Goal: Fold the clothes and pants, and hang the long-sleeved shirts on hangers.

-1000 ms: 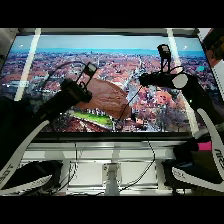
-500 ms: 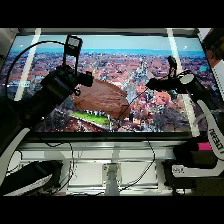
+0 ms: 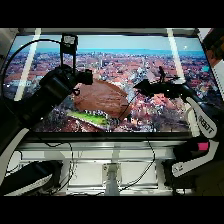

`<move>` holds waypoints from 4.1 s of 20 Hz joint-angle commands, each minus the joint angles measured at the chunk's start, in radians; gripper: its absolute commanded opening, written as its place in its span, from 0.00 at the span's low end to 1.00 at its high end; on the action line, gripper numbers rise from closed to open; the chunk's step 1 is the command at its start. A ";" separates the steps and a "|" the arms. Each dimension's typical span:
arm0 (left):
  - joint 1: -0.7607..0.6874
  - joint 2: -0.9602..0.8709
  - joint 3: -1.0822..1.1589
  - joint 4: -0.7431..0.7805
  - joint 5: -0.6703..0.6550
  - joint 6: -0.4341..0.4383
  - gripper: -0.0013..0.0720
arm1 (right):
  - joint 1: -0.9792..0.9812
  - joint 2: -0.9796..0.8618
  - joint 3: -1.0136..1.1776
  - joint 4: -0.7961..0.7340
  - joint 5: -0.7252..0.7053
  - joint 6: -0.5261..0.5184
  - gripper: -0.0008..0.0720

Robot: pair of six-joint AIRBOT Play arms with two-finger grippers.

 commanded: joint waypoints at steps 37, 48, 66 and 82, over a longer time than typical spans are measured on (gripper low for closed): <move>0.000 0.001 0.001 -0.003 0.002 -0.003 0.97 | 0.200 -0.172 0.501 -0.150 0.095 -0.117 0.02; 0.001 0.037 0.009 0.065 0.146 0.000 0.86 | 0.122 0.055 0.912 -0.703 -0.018 0.030 0.02; 0.026 0.140 0.009 0.076 0.160 0.000 0.84 | 0.814 0.243 0.220 -0.887 -0.058 0.053 0.02; 0.038 0.138 0.009 0.076 0.101 0.001 0.84 | 0.895 0.184 0.229 -0.954 -0.303 0.020 0.57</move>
